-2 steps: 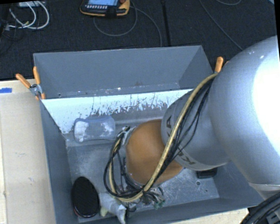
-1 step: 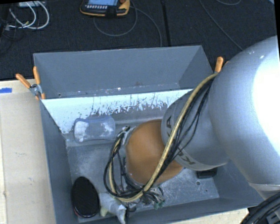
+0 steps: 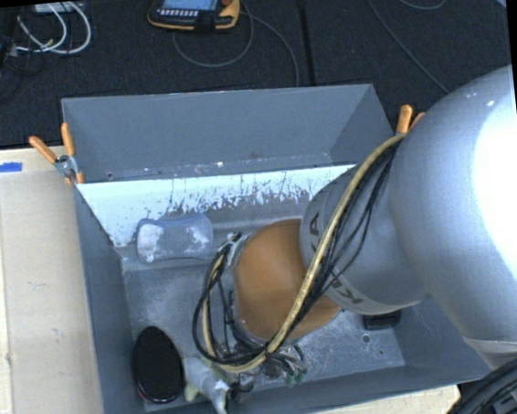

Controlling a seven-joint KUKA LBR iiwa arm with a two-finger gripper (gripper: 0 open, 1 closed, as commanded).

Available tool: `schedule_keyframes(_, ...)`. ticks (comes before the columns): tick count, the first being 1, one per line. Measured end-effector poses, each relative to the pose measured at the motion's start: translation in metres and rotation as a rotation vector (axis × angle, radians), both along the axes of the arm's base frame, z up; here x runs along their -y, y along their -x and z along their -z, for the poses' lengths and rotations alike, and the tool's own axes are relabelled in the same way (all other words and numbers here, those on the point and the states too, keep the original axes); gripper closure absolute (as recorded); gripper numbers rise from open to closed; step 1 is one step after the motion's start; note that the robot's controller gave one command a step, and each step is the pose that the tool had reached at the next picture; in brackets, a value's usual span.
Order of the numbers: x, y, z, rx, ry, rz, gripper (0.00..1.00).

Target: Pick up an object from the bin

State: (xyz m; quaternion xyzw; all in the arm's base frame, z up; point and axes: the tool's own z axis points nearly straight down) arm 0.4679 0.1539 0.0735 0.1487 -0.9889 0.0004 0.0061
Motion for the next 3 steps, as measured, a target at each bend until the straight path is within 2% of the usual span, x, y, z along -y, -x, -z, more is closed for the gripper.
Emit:
schedule_keyframes(1,-0.001,-0.002,-0.069,0.005,-0.002,0.001,1.00)
schedule_keyframes(3,0.000,-0.002,-0.049,0.004,-0.001,0.002,1.00)
